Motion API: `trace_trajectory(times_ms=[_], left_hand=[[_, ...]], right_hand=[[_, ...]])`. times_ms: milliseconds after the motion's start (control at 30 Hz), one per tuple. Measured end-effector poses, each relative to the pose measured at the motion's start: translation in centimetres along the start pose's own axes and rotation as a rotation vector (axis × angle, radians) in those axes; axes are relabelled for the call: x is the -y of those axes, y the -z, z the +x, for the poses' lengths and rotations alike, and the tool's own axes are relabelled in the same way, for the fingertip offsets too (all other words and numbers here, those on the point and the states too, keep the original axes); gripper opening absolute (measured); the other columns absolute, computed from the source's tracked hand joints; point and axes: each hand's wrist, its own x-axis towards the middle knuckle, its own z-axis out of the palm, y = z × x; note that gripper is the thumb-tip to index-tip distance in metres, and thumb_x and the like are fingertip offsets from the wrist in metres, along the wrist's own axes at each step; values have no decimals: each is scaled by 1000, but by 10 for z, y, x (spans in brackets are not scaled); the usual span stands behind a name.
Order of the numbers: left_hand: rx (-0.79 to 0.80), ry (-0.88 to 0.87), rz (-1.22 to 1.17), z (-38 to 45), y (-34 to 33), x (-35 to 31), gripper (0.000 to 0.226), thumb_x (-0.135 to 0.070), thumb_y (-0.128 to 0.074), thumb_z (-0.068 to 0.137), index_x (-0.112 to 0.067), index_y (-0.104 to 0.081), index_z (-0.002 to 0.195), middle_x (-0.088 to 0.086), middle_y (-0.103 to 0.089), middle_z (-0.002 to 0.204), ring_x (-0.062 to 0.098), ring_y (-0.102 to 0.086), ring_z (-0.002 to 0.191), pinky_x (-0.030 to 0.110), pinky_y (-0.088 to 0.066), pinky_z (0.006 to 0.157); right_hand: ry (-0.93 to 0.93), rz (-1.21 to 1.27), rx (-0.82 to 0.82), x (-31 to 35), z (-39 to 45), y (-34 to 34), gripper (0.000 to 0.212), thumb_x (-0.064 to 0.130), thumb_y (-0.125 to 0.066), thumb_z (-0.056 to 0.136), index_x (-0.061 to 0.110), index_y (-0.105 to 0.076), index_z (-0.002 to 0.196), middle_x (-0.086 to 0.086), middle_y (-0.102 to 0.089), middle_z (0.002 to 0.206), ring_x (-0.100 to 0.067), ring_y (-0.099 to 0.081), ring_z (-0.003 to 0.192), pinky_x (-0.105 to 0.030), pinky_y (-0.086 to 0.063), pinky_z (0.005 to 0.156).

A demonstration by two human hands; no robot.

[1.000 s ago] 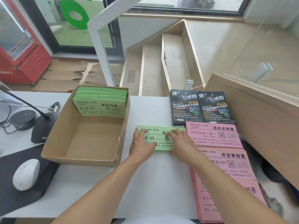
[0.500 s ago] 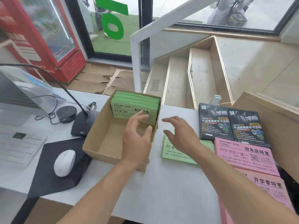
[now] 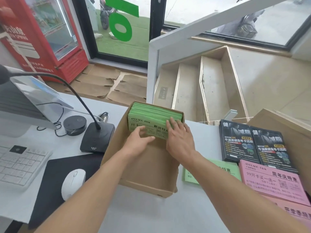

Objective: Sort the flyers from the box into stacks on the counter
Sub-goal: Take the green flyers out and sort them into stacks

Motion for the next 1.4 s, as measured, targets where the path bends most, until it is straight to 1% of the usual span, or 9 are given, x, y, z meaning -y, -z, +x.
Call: trace_trajectory(times_ms=[100, 233, 333, 500, 600, 733, 1000, 1100, 1400], left_hand=[[23, -2, -23, 6, -7, 5, 68, -28, -78, 87, -23, -47, 147, -6, -57, 141, 9, -52, 130, 25, -38, 102], [15, -3, -47, 8, -10, 10, 63, -29, -79, 86, -22, -51, 142, -7, -60, 138, 10, -55, 127, 32, -42, 110], [9, -9, -59, 10, -12, 10, 58, -30, -79, 85, -24, -54, 137, -7, -62, 136, 11, -58, 123, 33, -43, 109], [21, -5, -73, 10, -13, 8, 55, -30, -79, 86, -22, -55, 134, -8, -62, 134, 9, -57, 122, 24, -39, 98], [23, 8, -43, 9, -13, 10, 54, -32, -79, 85, -21, -56, 133, -6, -61, 134, 12, -55, 125, 26, -39, 98], [3, -14, -46, 6, -11, 8, 56, -29, -78, 86, -20, -54, 136, -6, -59, 135, 10, -56, 118, 24, -38, 95], [-5, -76, -92, 1, -9, 6, 62, -25, -79, 86, -21, -51, 141, -7, -58, 139, 5, -62, 110, 17, -40, 85], [4, -87, -95, 0, -9, 4, 64, -23, -78, 87, -20, -49, 143, -7, -57, 140, 4, -61, 107, 12, -40, 79], [26, -113, -101, -2, -9, 3, 68, -25, -77, 88, -20, -44, 148, -7, -51, 148, 5, -57, 110, 21, -36, 92]], right_hand=[[1, -1, -31, 5, -7, -8, 72, 22, -50, 93, 12, -22, 159, -9, -17, 168, -31, -17, 154, -46, -14, 124], [4, 11, -143, 5, -9, -13, 49, 16, -61, 81, 13, -61, 130, -10, -54, 143, -33, -52, 128, -46, -35, 114], [28, -21, -154, 6, -8, -11, 46, 11, -61, 77, 15, -61, 123, -6, -59, 129, -30, -58, 113, -44, -36, 111], [39, -24, -178, 12, -8, -8, 70, 2, -55, 73, 12, -50, 143, -3, -65, 102, -27, -64, 90, -38, -49, 88], [77, 20, -54, 9, -5, -9, 60, 2, -47, 84, 16, -48, 143, -3, -63, 117, -28, -65, 101, -36, -42, 94], [43, 34, -49, 8, 3, -9, 65, 4, -49, 88, 18, -39, 151, -4, -62, 127, -29, -62, 109, -37, -42, 96], [53, -43, -75, 12, 2, -2, 70, 13, -50, 91, 23, -31, 157, -8, -33, 161, -31, -33, 144, -43, -27, 116], [45, -55, -40, 13, 0, -1, 73, 16, -50, 92, 24, -24, 160, -8, -21, 166, -31, -26, 149, -43, -23, 120], [41, -83, -23, 17, -3, -4, 78, 17, -48, 92, 23, -13, 162, -8, -6, 169, -31, -14, 154, -48, -18, 123]])
